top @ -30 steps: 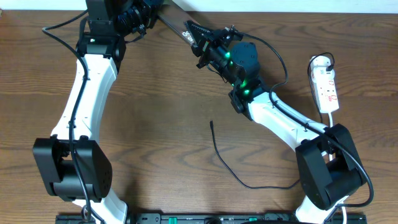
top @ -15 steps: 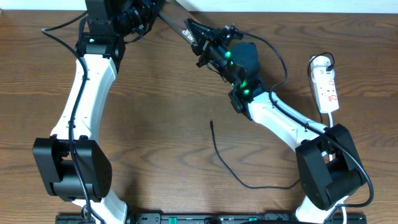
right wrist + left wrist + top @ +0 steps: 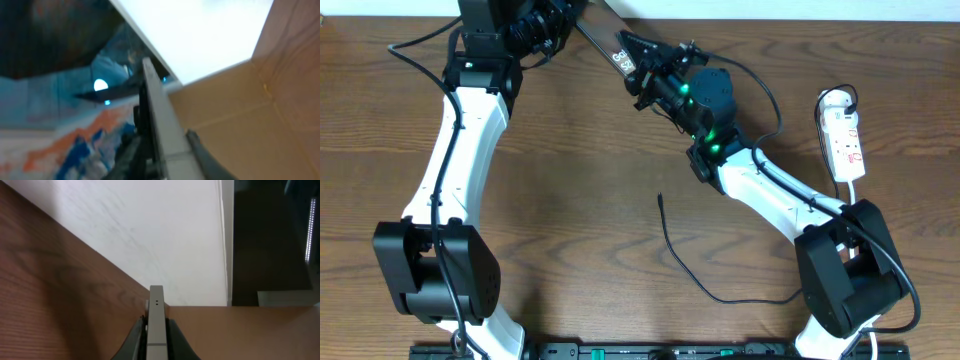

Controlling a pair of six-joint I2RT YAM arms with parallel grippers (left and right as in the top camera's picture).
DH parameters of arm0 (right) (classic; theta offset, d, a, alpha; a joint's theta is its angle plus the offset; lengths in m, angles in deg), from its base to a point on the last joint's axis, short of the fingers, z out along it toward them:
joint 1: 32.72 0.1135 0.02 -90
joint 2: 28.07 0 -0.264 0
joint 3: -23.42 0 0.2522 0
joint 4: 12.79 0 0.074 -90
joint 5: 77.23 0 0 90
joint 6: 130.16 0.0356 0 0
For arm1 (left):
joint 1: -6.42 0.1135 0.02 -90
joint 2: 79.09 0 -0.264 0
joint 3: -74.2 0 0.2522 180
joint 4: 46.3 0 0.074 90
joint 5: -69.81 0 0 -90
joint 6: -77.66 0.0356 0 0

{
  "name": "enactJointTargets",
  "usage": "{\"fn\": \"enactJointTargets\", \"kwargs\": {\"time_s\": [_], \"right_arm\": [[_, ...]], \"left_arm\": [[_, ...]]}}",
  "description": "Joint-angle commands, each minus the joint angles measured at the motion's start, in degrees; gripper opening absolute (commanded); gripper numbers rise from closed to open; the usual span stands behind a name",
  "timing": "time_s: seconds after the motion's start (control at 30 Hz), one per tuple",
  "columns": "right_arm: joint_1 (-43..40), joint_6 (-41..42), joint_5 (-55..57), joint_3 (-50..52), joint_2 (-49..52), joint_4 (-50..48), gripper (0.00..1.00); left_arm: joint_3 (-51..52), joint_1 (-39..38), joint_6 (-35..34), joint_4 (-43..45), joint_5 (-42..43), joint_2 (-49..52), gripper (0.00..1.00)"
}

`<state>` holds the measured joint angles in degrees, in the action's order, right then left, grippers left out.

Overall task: Plug charger to phone and switch on socket
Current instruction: 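Open the right gripper and carry the phone upright to the top left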

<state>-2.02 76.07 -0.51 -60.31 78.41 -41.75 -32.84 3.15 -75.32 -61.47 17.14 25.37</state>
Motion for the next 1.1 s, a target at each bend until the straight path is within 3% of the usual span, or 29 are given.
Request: {"fn": "enactJointTargets", "kwargs": {"time_s": [0.0, 0.23, 0.33, 0.77, 1.07], "right_arm": [[0.48, -0.15, -0.35, -0.79, -0.39, -0.11, 0.36], [0.48, -0.15, -0.37, -0.79, -0.39, -0.13, 0.86], [0.48, -0.15, -0.39, -0.76, -0.39, -0.13, 0.99], [0.46, -0.22, -0.83, -0.76, -0.39, -0.11, 0.99], [-1.31, -8.87, -5.70, -0.76, -0.39, -0.11, 0.99]], "left_arm": [[-0.50, -0.07, 0.74, 0.81, 0.76, -0.68, 0.07], [-0.50, -0.02, 0.74, 0.81, 0.76, -0.68, 0.07], [-0.50, -0.02, 0.74, 0.81, 0.76, -0.68, 0.07], [-0.50, 5.09, 0.76, 0.79, 3.19, -0.68, 0.07], [-0.50, 17.14, 0.74, 0.83, 16.41, -0.68, 0.07]]}}
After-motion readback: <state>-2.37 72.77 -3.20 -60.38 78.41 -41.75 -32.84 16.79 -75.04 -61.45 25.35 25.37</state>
